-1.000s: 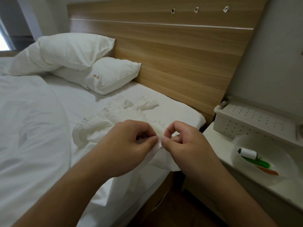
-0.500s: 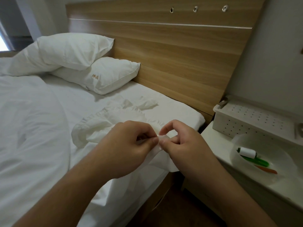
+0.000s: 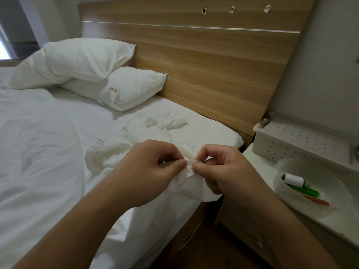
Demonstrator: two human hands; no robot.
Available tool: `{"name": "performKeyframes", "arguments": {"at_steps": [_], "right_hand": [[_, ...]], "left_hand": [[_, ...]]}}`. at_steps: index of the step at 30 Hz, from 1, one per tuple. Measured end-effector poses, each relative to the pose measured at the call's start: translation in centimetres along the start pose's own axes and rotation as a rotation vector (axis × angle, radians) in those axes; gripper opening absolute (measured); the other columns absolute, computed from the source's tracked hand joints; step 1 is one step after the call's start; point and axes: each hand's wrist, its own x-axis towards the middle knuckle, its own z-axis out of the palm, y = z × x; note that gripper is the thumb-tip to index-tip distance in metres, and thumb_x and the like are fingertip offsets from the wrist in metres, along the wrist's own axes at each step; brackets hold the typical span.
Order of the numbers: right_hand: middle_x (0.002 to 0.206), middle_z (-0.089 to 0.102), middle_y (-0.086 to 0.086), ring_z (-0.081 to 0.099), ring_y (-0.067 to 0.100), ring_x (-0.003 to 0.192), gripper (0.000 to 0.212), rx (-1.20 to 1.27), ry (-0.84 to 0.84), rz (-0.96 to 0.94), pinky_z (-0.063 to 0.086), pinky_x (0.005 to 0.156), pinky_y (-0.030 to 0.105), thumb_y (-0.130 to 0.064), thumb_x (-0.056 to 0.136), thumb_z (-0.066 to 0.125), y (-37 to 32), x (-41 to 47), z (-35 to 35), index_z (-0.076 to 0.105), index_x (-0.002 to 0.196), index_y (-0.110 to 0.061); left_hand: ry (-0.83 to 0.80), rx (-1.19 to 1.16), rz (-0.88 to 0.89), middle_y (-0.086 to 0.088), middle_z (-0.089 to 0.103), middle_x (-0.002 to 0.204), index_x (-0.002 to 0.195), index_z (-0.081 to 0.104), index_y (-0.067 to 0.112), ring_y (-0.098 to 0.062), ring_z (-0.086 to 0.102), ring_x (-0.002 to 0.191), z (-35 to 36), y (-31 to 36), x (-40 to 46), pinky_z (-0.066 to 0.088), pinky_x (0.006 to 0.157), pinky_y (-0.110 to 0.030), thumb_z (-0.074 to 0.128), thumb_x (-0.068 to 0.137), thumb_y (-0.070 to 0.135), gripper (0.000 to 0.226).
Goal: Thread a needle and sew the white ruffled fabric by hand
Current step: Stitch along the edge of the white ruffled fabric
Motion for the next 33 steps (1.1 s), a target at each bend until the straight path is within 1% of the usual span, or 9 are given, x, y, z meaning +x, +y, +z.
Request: {"name": "performKeyframes", "arguments": {"at_steps": [3,8,10,12,14,19,22,27,33], "right_hand": [[0.051,0.04,0.005,0.031,0.013,0.043,0.012,0.082,-0.044,0.008,0.027,0.045,0.023,0.0,0.096,0.065,-0.1,0.1,-0.2,0.063,0.085,0.004],[0.051,0.037,0.005,0.028,0.014,0.043,0.012,0.16,-0.097,0.028,0.024,0.046,0.023,0.004,0.095,0.064,0.0,0.3,-0.4,0.062,0.083,0.005],[0.052,0.036,0.006,0.027,0.014,0.044,0.012,0.175,-0.123,0.028,0.023,0.046,0.023,0.003,0.094,0.067,0.1,0.4,-0.5,0.064,0.082,0.002],[0.053,0.036,0.007,0.026,0.015,0.045,0.01,0.184,-0.154,0.021,0.023,0.046,0.024,-0.003,0.088,0.071,0.2,0.4,-0.7,0.065,0.081,-0.001],[0.054,0.036,0.008,0.027,0.015,0.045,0.009,0.196,-0.178,0.015,0.023,0.046,0.024,-0.01,0.083,0.07,0.2,0.3,-0.8,0.066,0.08,-0.003],[0.057,0.034,0.009,0.026,0.015,0.046,0.009,0.227,-0.222,0.004,0.021,0.047,0.026,-0.009,0.082,0.069,0.4,0.3,-1.0,0.065,0.082,-0.001],[0.055,0.034,0.007,0.026,0.013,0.046,0.006,0.251,-0.24,-0.009,0.023,0.047,0.024,-0.007,0.083,0.068,0.6,0.4,-1.0,0.065,0.081,-0.002],[0.055,0.034,0.006,0.025,0.014,0.047,0.006,0.283,-0.263,-0.032,0.023,0.047,0.025,-0.006,0.084,0.066,1.0,0.5,-0.8,0.066,0.083,-0.001],[0.057,0.033,0.005,0.025,0.015,0.049,0.011,0.333,-0.311,-0.032,0.021,0.049,0.031,-0.011,0.091,0.063,1.2,0.6,-0.8,0.062,0.092,0.0]], "left_hand": [[-0.006,-0.008,0.002,0.019,0.074,0.077,0.088,0.08,0.033,-0.008,0.072,0.077,0.0,-0.1,0.0,0.059,0.071,-0.034,0.072,0.098,0.032,0.013],[-0.026,-0.026,-0.005,0.018,0.074,0.075,0.087,0.08,0.034,-0.008,0.072,0.074,0.0,0.0,0.1,0.053,0.067,-0.027,0.072,0.098,0.033,0.014],[-0.041,-0.033,-0.002,0.017,0.074,0.074,0.087,0.08,0.034,-0.008,0.071,0.072,0.0,0.0,0.1,0.051,0.066,-0.026,0.072,0.099,0.032,0.015],[-0.048,-0.043,-0.001,0.016,0.073,0.073,0.086,0.08,0.034,-0.008,0.07,0.07,-0.1,0.0,0.0,0.05,0.065,-0.026,0.072,0.099,0.031,0.015],[-0.051,-0.053,-0.003,0.016,0.073,0.073,0.086,0.08,0.034,-0.007,0.068,0.068,-0.1,0.0,0.0,0.049,0.065,-0.025,0.072,0.099,0.031,0.015],[-0.076,-0.084,-0.002,0.015,0.07,0.068,0.086,0.08,0.033,-0.005,0.063,0.061,-0.1,0.2,-0.1,0.045,0.063,-0.022,0.072,0.098,0.032,0.015],[-0.091,-0.113,0.004,0.015,0.067,0.064,0.085,0.08,0.031,-0.003,0.059,0.058,-0.1,0.2,-0.1,0.043,0.061,-0.019,0.072,0.098,0.032,0.015],[-0.103,-0.17,0.008,0.005,0.065,0.062,0.083,0.08,0.028,-0.008,0.055,0.058,0.0,-0.1,-0.1,0.044,0.059,-0.029,0.075,0.098,0.032,0.016],[-0.079,-0.329,-0.004,0.002,0.068,0.065,0.086,0.082,0.022,-0.011,0.056,0.061,0.1,-0.6,0.0,0.043,0.061,-0.028,0.077,0.097,0.025,0.013]]}}
